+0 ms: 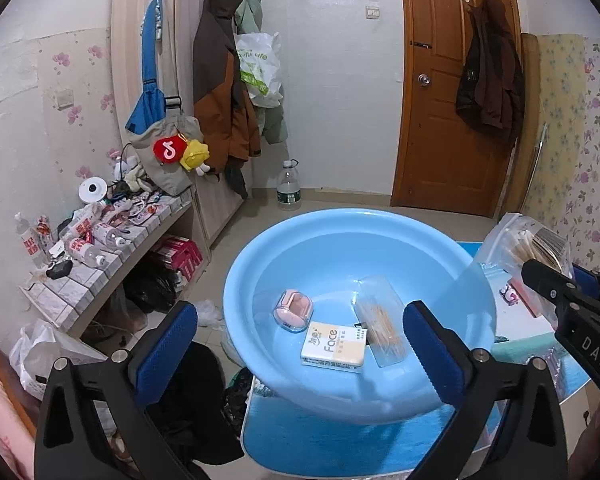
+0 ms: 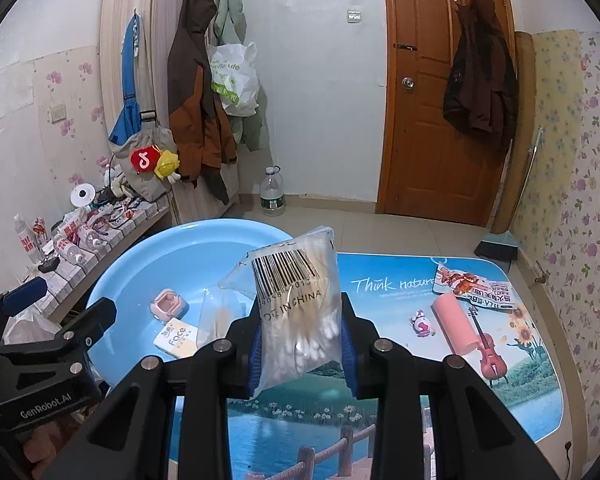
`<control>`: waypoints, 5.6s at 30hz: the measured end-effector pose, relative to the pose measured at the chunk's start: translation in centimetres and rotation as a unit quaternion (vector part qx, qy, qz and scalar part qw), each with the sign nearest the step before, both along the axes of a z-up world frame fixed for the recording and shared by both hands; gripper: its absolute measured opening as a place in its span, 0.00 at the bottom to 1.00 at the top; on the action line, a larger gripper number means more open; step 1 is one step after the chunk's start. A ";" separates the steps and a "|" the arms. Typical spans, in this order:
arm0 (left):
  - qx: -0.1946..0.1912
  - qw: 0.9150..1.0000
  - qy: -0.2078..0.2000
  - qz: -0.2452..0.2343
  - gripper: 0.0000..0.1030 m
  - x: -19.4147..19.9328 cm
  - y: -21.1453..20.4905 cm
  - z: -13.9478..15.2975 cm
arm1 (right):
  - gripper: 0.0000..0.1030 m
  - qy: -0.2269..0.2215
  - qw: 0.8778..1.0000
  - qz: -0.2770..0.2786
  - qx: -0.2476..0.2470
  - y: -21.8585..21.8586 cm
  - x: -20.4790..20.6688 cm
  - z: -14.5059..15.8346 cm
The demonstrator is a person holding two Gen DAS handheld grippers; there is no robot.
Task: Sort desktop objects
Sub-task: 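Lower the swab bag into the basin and open the right gripper, then withdraw both grippers from the basin back over the table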
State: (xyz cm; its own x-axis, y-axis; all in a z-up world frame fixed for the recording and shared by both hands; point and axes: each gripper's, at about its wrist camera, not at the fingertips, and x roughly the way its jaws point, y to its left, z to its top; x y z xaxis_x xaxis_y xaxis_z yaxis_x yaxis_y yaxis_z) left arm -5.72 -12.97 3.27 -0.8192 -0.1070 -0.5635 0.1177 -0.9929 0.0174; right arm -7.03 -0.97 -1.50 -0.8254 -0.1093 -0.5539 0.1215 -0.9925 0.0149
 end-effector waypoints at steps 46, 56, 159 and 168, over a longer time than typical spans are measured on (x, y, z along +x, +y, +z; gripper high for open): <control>0.025 0.999 -0.026 0.026 1.00 -1.1 -3.9 -3.0 | 0.32 -0.039 0.998 0.036 0.036 -4.3 -5.3 -2.7; 0.022 0.999 -0.022 0.023 1.00 -2.0 -4.1 -3.4 | 0.82 -0.062 0.996 0.037 0.051 -5.1 -7.0 -4.8; -0.035 0.995 0.028 -0.092 1.00 2.9 15.1 2.8 | 1.00 -0.001 0.991 -0.131 -0.023 19.0 4.4 1.2; -0.053 0.992 0.031 -0.110 1.00 2.2 17.8 2.9 | 1.00 -0.003 0.989 -0.142 -0.038 21.7 4.2 0.3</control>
